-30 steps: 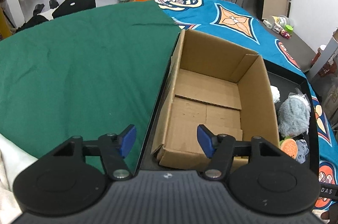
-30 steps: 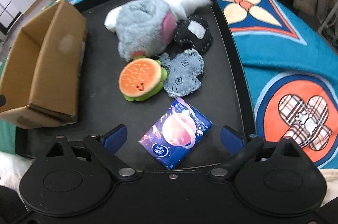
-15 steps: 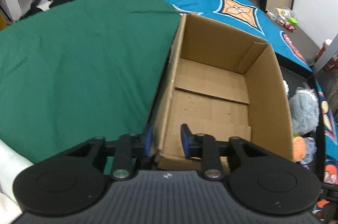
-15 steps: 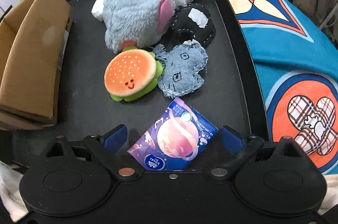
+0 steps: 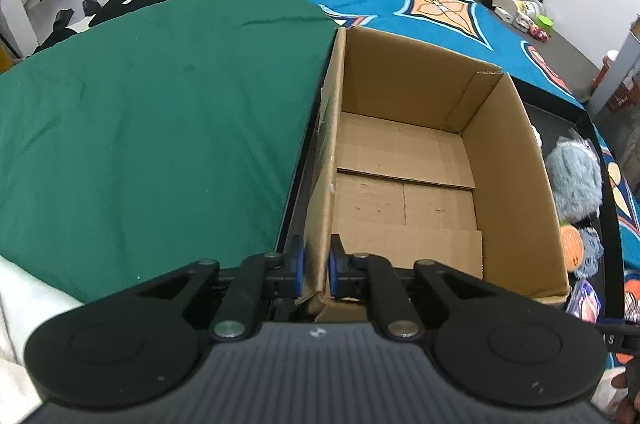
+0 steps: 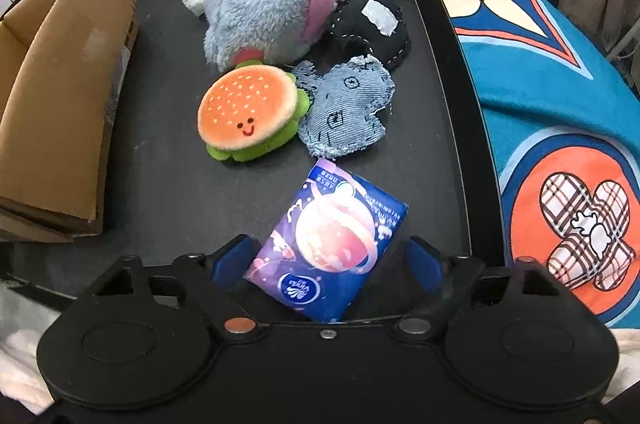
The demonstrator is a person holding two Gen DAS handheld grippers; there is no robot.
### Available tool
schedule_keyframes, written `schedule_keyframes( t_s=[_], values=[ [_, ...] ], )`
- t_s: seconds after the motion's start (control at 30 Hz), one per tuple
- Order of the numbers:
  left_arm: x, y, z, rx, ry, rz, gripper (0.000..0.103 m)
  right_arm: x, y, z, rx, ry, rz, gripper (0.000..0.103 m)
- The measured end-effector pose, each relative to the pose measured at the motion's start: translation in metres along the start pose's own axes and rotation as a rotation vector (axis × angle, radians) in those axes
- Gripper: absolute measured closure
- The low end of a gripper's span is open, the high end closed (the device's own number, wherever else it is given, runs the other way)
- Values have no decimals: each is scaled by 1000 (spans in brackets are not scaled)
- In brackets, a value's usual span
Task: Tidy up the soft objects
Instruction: 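Grasp the purple tissue pack with the right gripper and lift it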
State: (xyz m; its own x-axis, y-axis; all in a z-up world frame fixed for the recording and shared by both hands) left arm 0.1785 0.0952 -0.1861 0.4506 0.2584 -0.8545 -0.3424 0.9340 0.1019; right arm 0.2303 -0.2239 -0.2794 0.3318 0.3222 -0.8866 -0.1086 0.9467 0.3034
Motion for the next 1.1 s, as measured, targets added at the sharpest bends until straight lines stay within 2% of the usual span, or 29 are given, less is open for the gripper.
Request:
schedule_keyframes(
  t_s=[0.17, 0.33, 0.7, 1.1],
  values=[
    [-7, 1, -10, 14, 5, -10, 92, -6, 0, -3, 0, -6, 3, 44],
    [-9, 3, -16, 10, 19, -8, 92, -11, -1, -3, 15, -20, 38, 47],
    [-15, 2, -20, 28, 6, 44, 92, -38, 15, 1, -28, -120, 140, 48],
    [-12, -1, -22, 23, 17, 73, 89, -62, 42, 16, -117, -184, 150, 48]
  ],
)
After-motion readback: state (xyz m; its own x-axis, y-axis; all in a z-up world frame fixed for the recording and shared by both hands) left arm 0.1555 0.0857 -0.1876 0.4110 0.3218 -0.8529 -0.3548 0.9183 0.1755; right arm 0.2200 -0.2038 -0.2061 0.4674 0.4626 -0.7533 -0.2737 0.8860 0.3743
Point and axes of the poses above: each gripper's, at about its wrist camera, not at the fingertips, and x roughly the way its jaws point, y to its left, z to its top, the point moved 5 cm from there along x, roughly the way its jaws point, and after that the axes turned 13 degrees about z, right-handed, at the moved point
